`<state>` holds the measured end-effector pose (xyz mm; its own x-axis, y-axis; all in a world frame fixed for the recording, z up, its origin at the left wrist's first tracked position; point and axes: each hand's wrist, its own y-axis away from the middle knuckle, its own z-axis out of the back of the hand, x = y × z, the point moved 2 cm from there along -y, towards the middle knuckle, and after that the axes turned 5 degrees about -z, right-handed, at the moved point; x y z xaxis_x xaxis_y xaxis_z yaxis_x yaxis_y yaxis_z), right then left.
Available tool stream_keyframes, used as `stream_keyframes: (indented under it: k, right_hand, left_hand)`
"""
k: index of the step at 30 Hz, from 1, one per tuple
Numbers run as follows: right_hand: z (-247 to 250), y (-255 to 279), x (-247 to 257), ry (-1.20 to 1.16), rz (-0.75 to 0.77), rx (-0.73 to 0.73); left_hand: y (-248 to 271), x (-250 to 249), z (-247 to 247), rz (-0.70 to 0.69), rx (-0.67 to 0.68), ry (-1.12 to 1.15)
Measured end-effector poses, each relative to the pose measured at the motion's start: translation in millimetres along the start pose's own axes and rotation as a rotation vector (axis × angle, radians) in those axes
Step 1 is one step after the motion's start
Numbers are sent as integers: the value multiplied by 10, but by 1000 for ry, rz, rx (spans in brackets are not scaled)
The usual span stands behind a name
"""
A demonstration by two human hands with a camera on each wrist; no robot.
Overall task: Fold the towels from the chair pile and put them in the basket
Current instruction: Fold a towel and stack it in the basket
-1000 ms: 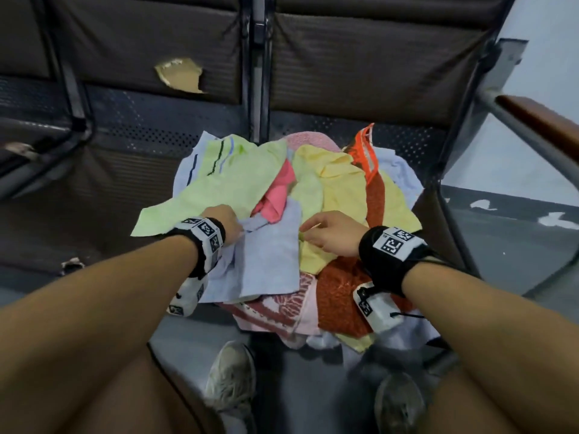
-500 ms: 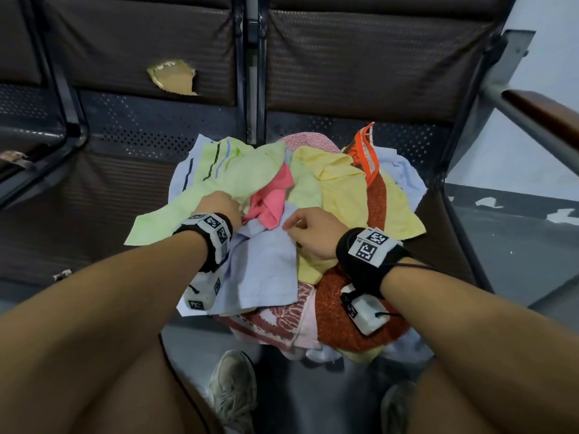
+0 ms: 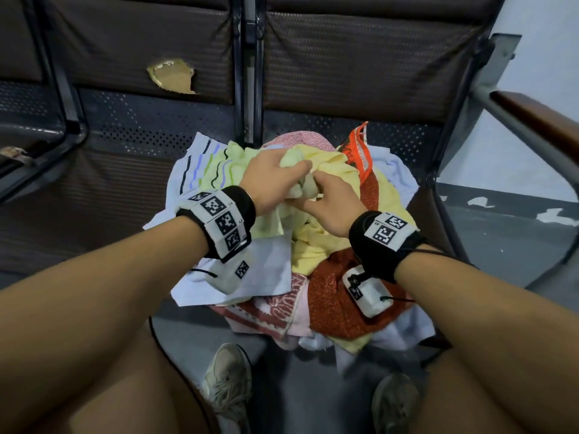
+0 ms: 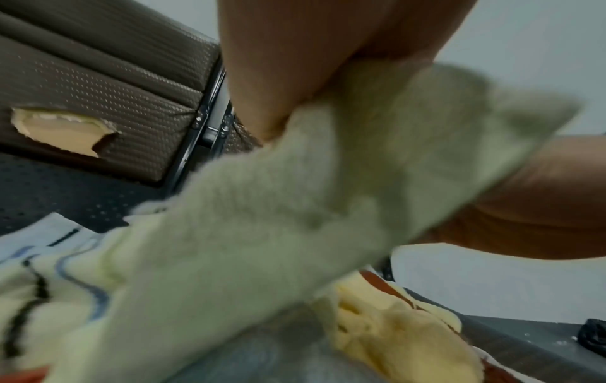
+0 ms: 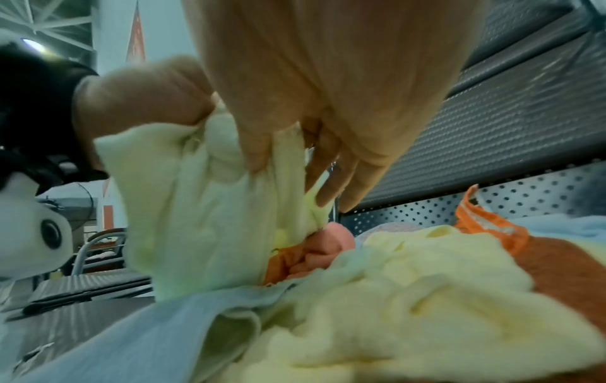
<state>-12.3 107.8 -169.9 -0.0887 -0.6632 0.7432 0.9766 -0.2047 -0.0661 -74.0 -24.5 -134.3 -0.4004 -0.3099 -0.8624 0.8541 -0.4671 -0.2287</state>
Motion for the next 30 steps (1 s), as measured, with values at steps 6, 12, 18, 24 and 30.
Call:
stream_keyframes:
  k: [6, 12, 18, 24, 30]
  right_hand:
    - [502, 242, -118, -238, 9, -239]
    - [943, 484, 0, -461, 48, -451]
    - [987, 629, -300, -4, -108, -382]
    - [950, 590, -416, -63, -145, -321]
    - [853, 645, -231, -102, -35, -134]
  left_hand:
    - [146, -132, -35, -77, 283, -42]
    - [211, -503, -184, -193, 54, -67]
    - [189, -554, -17, -143, -49, -210]
    - [352, -360, 128, -61, 5, -190]
    - [461, -93, 4, 112, 310, -312]
